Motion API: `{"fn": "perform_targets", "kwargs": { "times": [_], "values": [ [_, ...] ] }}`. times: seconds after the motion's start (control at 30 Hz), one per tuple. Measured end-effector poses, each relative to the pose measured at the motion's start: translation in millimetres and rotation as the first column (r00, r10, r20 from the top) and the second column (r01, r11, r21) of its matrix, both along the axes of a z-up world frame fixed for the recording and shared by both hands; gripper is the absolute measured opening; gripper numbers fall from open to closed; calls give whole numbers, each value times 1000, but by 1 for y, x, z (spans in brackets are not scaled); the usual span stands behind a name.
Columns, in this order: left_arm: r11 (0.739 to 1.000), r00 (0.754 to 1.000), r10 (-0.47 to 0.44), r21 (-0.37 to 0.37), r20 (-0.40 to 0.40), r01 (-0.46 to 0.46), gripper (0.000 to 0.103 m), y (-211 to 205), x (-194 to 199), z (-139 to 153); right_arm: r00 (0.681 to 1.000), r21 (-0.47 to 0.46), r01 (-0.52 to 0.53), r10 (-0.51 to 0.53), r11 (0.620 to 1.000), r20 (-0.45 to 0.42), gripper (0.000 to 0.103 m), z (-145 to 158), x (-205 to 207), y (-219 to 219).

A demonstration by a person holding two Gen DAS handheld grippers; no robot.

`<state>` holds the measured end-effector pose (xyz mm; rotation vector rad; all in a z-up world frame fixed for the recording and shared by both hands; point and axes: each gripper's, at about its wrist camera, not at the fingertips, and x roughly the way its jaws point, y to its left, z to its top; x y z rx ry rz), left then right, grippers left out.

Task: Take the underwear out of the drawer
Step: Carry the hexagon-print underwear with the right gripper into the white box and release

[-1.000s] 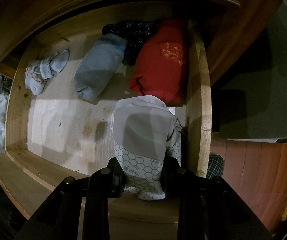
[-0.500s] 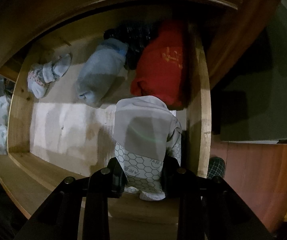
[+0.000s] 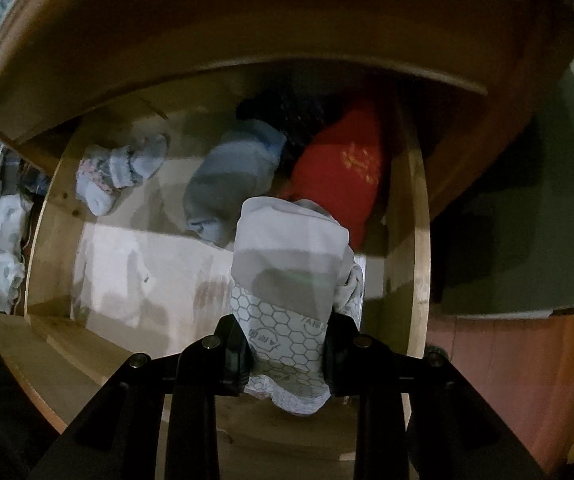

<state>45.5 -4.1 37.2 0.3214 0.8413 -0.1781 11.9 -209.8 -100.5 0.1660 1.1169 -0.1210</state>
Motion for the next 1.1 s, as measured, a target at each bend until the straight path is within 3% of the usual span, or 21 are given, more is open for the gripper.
{"fn": "perform_targets", "kwargs": {
  "times": [0.13,0.2,0.4,0.83,1.1],
  "values": [
    [1000,1000,-10,27,1,10,67,0,-1,-9,1000,-18,-8,8,1000,18,26,7,-3,-1],
    [1000,1000,-10,6,-16,10,67,2,1,-11,1000,-24,-6,7,1000,26,26,10,-3,-1],
    [1000,999,13,-11,-30,-14,67,7,6,-11,995,-36,-11,15,999,102,26,48,-9,4],
    [997,998,29,-70,-63,-33,67,14,10,-6,974,-55,-130,138,990,177,26,163,-33,45],
    [996,997,57,-70,-54,-61,67,23,12,-2,937,-92,-164,185,982,295,26,261,-31,58]
  ]
}}
